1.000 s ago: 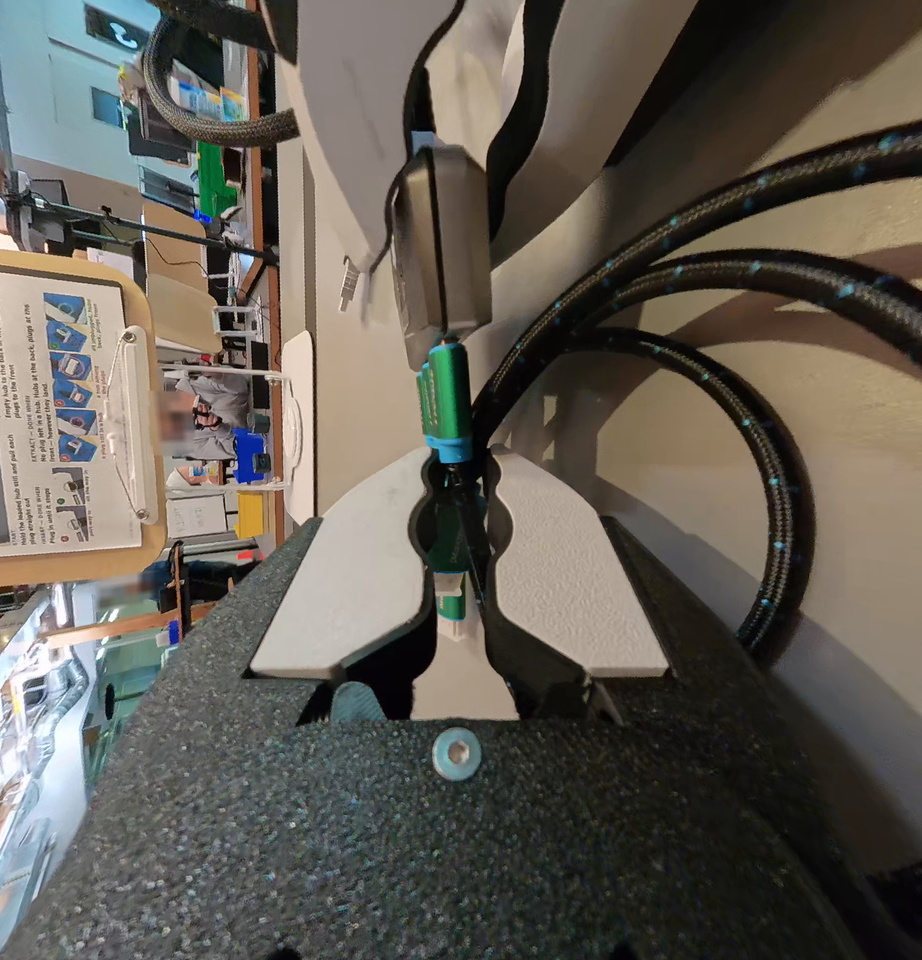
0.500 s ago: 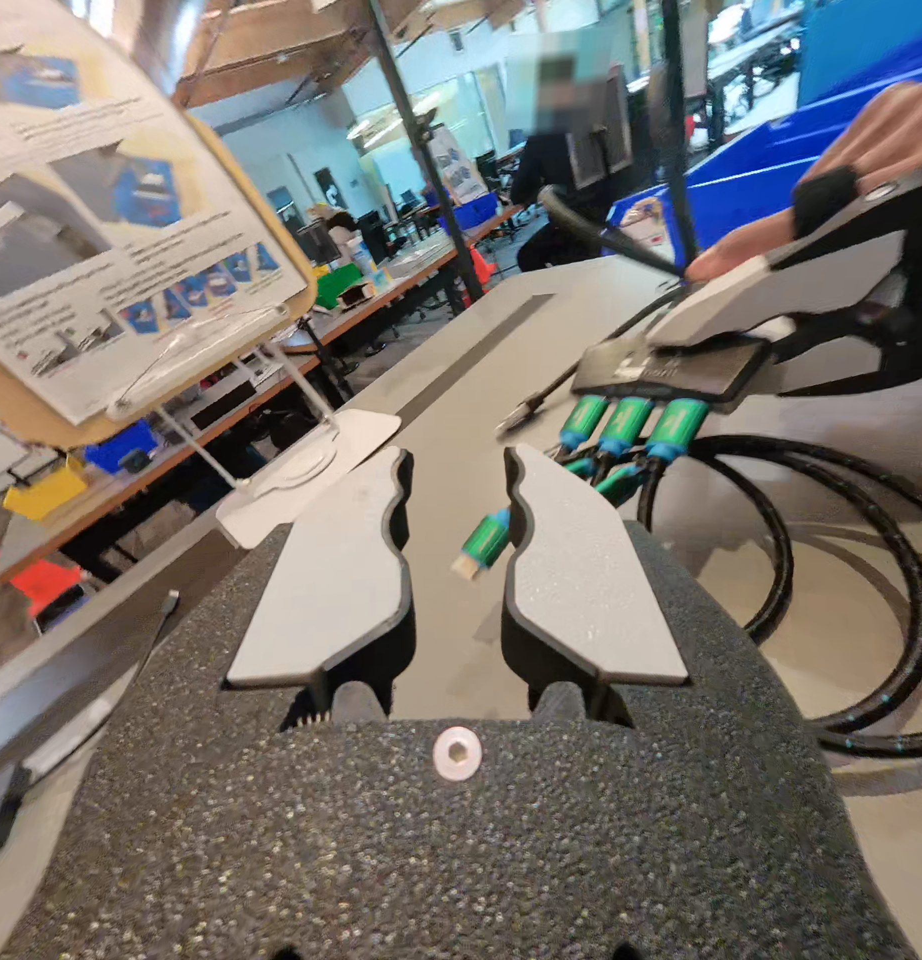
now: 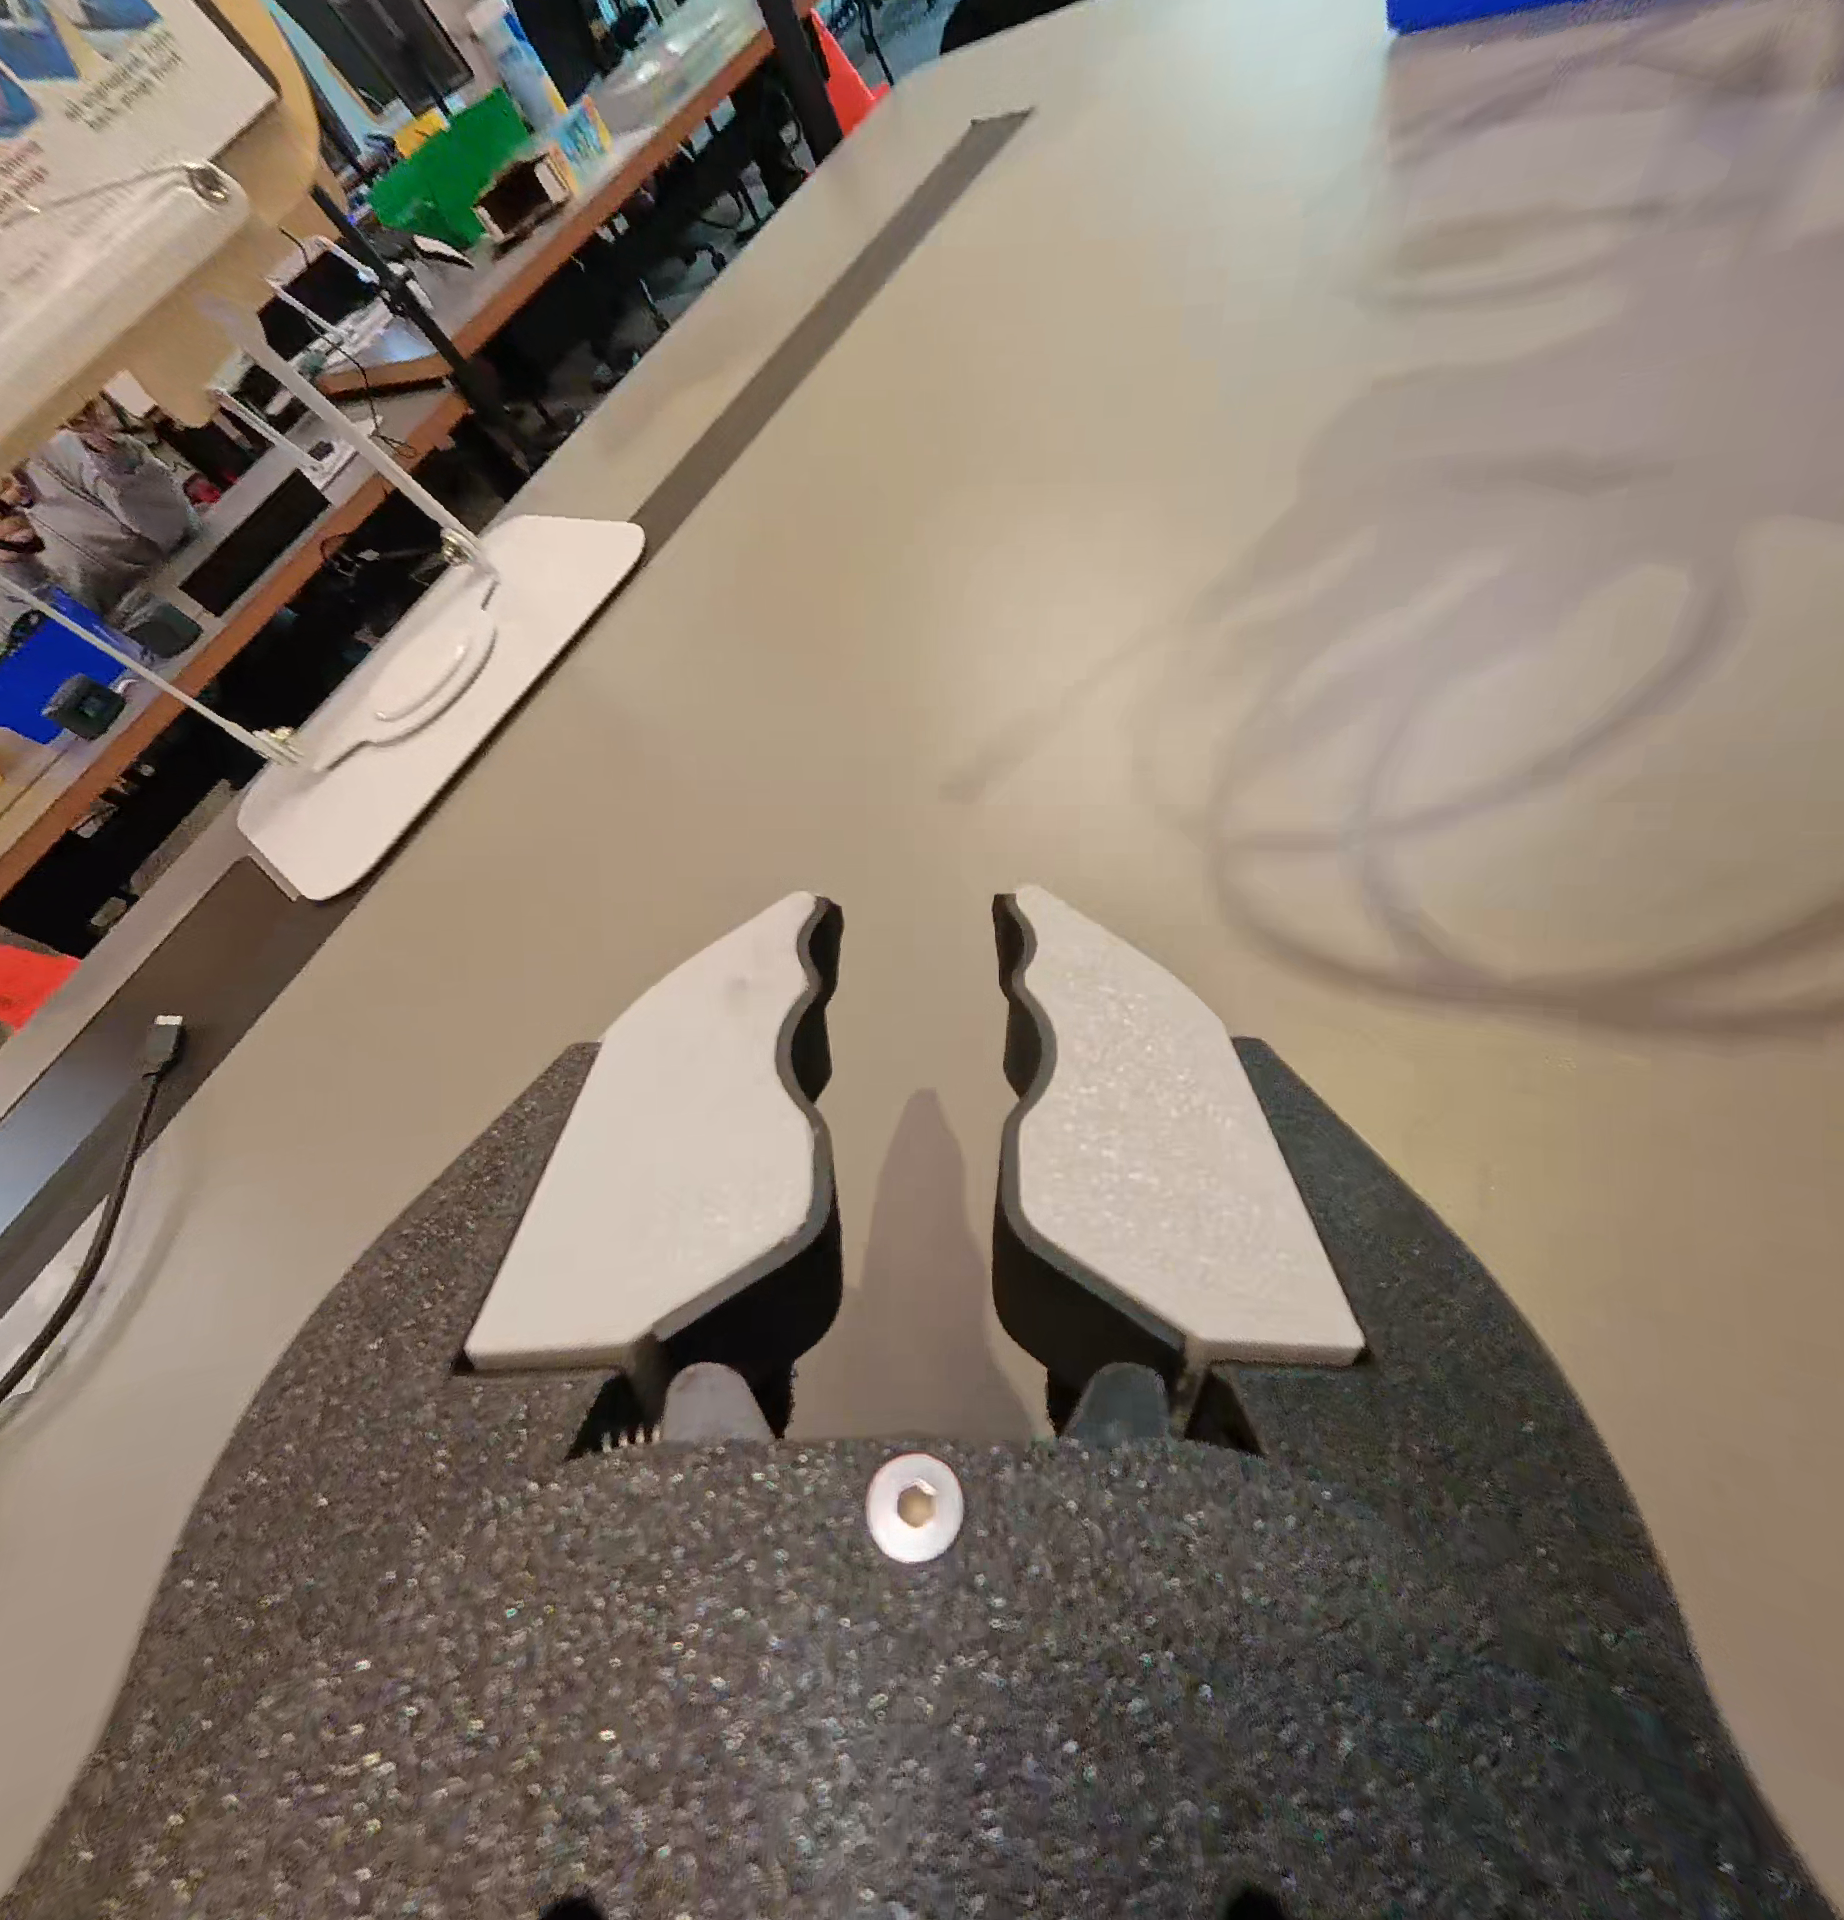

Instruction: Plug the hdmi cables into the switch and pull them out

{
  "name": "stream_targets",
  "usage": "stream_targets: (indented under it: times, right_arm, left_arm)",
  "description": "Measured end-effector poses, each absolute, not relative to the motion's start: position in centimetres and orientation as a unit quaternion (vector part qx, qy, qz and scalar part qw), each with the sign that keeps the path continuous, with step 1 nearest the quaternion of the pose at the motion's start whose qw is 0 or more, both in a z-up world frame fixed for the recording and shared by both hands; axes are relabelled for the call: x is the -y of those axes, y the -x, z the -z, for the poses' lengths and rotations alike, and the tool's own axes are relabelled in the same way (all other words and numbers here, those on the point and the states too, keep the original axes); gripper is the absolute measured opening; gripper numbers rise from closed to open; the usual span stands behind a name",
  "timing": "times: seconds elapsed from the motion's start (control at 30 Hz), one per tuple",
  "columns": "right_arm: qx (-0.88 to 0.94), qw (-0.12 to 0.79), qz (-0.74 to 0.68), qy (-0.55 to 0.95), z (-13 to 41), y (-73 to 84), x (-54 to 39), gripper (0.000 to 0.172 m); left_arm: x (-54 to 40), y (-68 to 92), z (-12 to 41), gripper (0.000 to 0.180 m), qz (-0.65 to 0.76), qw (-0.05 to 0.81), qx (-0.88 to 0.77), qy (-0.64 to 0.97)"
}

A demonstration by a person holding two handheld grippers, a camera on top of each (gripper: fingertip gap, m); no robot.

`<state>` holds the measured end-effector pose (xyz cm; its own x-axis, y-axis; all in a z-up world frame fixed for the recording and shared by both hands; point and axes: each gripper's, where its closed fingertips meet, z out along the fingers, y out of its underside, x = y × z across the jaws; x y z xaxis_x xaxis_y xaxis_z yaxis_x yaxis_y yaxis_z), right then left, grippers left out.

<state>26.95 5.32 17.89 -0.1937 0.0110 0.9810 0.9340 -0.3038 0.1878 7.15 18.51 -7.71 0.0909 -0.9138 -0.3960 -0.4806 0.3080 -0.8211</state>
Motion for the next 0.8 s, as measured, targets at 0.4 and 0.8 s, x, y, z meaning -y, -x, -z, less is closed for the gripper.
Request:
stream_targets:
  times: [0.4,0.8]
  right_arm:
    - [0.273,0.483,0.488,0.674,-18.1,-40.7,2.6,0.022]
    - [0.144,0.415,0.187,0.879,-2.3,-49.3,5.3,0.023]
  left_arm:
    - [-17.4,-7.4,9.2,0.027,0.205,0.473,-0.667,0.537]
    - [-17.4,-7.4,9.5,0.025,0.194,0.469,-0.673,0.537]
